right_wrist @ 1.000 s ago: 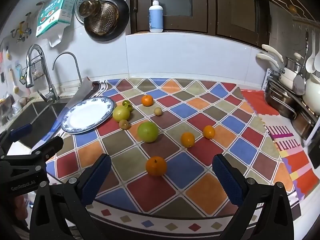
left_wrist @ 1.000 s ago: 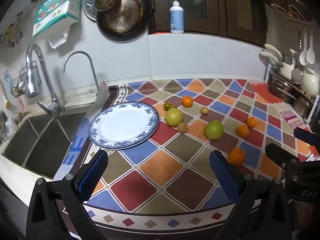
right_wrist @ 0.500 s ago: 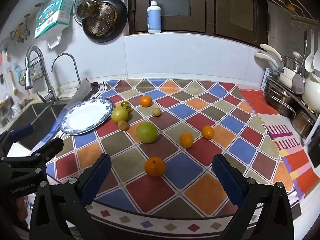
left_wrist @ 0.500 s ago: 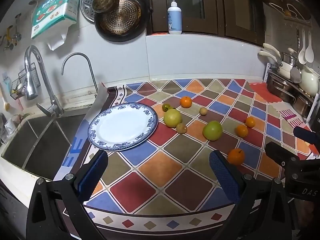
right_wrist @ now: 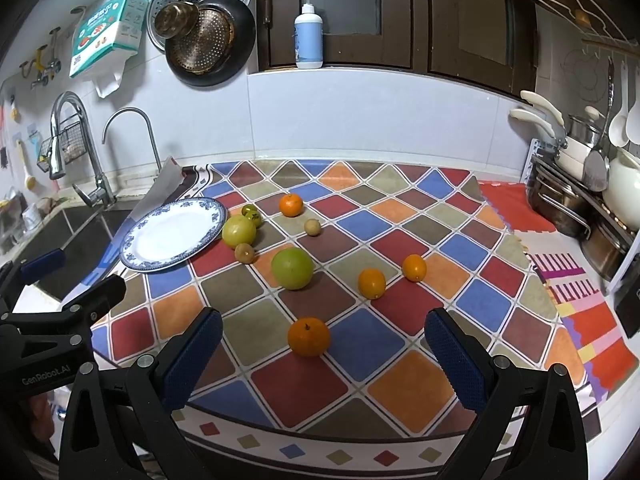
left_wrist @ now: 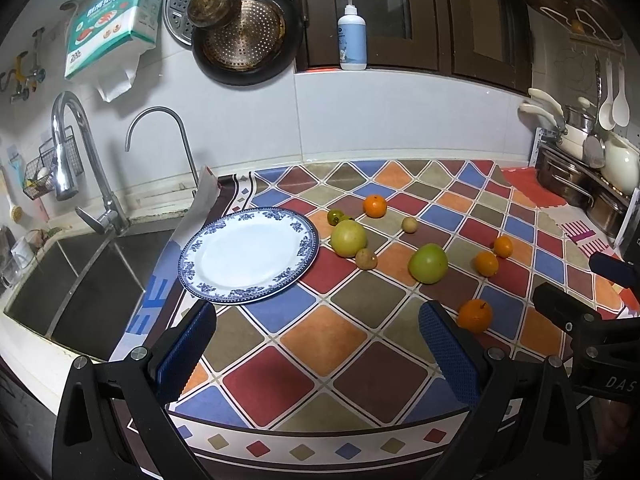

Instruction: Organize fruits

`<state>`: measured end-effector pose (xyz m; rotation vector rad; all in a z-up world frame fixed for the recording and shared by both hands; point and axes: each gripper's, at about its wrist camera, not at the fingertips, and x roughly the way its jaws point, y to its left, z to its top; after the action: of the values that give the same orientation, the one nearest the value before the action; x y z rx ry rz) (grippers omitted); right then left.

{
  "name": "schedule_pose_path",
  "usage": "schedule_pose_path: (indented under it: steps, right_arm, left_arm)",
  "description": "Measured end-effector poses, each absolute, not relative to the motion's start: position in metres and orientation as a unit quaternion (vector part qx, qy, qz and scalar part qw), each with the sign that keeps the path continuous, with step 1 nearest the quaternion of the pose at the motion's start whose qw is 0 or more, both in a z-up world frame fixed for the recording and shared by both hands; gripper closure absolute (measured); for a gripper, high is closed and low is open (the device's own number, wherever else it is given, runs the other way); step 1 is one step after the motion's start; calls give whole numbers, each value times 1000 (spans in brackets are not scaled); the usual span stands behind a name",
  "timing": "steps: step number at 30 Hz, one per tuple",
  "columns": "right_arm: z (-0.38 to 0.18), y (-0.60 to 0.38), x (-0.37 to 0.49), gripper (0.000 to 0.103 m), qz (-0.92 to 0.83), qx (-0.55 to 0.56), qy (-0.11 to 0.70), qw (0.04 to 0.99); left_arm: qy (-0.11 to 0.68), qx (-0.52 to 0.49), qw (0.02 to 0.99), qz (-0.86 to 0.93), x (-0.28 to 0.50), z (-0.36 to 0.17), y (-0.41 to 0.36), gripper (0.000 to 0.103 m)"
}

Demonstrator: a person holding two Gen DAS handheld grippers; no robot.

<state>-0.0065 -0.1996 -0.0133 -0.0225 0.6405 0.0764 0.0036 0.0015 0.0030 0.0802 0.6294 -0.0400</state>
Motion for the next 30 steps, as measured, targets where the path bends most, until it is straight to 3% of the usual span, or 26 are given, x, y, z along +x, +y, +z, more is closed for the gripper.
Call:
schedule_pose_path:
  steps: [30]
  right_arm:
    - [-7, -196, -3, 1, 36, -11, 312, 949]
  left_arm:
    - [305, 41, 951, -16, 3, 2, 4, 0]
